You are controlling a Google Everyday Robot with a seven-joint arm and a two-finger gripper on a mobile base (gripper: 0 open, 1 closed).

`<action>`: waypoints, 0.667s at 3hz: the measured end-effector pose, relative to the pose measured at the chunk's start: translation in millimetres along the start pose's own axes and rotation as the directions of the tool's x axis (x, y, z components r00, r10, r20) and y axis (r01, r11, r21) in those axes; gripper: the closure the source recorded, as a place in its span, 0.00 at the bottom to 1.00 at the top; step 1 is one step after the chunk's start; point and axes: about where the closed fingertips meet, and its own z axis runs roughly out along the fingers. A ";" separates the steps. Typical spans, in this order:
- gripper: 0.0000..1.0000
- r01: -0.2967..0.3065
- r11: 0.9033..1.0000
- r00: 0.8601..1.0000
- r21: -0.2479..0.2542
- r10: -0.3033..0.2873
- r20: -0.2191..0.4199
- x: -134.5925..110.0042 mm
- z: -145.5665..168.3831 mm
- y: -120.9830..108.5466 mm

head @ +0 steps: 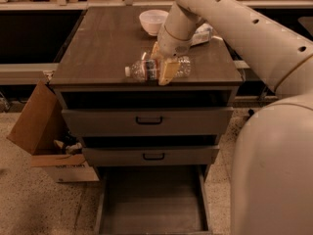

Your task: Place water bottle into bottom drawer

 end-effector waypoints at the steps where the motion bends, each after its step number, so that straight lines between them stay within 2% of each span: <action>1: 0.69 -0.005 1.000 1.000 0.023 0.006 -0.012 -0.5 -5.5 1.7; 2: 0.92 -0.043 0.996 0.999 0.081 0.044 -0.003 0.9 -32.2 18.7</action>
Offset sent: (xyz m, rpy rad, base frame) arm -0.0574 -0.0591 0.0653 0.0775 -0.1259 -0.1551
